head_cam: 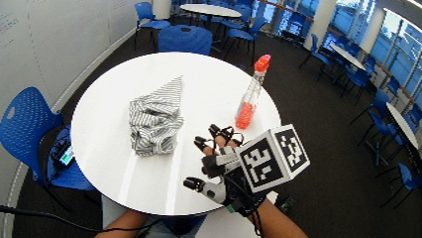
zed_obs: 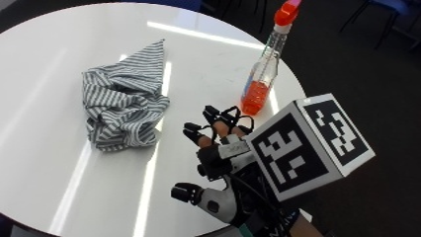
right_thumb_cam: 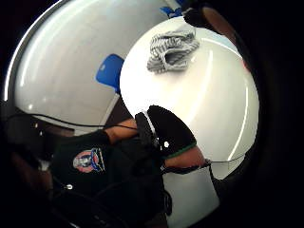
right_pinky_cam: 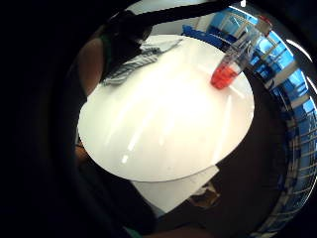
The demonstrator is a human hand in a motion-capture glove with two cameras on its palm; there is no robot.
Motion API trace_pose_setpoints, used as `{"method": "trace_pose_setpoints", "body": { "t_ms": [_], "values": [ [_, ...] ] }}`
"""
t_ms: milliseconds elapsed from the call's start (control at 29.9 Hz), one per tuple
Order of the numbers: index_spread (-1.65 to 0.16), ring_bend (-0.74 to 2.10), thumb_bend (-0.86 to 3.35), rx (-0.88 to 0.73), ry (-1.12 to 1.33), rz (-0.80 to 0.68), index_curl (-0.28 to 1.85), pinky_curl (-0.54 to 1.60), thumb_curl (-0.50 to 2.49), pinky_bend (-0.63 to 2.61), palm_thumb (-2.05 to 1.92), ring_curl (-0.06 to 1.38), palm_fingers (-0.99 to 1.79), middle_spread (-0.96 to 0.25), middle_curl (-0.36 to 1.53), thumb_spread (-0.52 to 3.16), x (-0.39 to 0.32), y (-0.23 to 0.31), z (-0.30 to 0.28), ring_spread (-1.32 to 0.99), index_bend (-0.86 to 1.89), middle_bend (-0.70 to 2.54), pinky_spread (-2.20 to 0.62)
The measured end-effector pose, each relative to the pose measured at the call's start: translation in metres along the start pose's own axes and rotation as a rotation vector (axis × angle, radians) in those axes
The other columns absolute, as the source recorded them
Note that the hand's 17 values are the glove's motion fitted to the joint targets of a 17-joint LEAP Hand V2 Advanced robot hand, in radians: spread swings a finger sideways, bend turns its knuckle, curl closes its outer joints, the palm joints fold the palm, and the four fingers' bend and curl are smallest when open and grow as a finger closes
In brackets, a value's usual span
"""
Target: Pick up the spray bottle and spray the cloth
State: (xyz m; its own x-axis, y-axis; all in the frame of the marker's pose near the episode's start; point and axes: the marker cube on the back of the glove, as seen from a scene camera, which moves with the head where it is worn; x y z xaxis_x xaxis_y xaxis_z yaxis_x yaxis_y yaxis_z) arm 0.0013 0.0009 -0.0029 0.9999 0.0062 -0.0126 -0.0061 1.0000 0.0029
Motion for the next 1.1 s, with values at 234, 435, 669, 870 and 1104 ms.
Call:
{"method": "trace_pose_setpoints", "body": {
  "t_ms": [234, 435, 669, 870, 1104],
  "values": [
    [-0.33, 0.25, 0.22, 0.041, 0.027, 0.048, 0.19, 0.18, 0.12, 0.44, 0.4, 0.13, 0.5, 0.02, 0.11, 0.77, 0.009, 0.006, -0.016, 0.06, 0.27, 0.18, 0.19],
    [-0.38, 0.24, 0.18, 0.06, 0.037, 0.047, 0.23, 0.22, 0.15, 0.43, 0.41, 0.16, 0.48, 0.02, 0.14, 0.95, 0.008, 0.01, -0.025, 0.07, 0.25, 0.17, 0.23],
    [-0.4, 0.23, 0.13, 0.07, -0.026, 0.013, 0.27, 0.24, 0.18, 0.41, 0.42, 0.18, 0.47, 0.02, 0.17, 1.05, -0.018, 0.0, -0.013, 0.08, 0.23, 0.16, 0.24],
    [-0.41, 0.23, 0.1, 0.06, 0.019, 0.047, 0.29, 0.26, 0.2, 0.41, 0.43, 0.19, 0.47, 0.03, 0.19, 1.09, 0.01, 0.006, -0.021, 0.08, 0.22, 0.16, 0.25],
    [-0.41, 0.28, 0.07, 0.157, -0.09, 0.145, 0.31, 0.26, 0.23, 0.36, 0.47, 0.22, 0.57, 0.03, 0.21, 1.12, 0.056, -0.034, -0.014, 0.07, 0.19, 0.19, 0.25]
  ]
}}
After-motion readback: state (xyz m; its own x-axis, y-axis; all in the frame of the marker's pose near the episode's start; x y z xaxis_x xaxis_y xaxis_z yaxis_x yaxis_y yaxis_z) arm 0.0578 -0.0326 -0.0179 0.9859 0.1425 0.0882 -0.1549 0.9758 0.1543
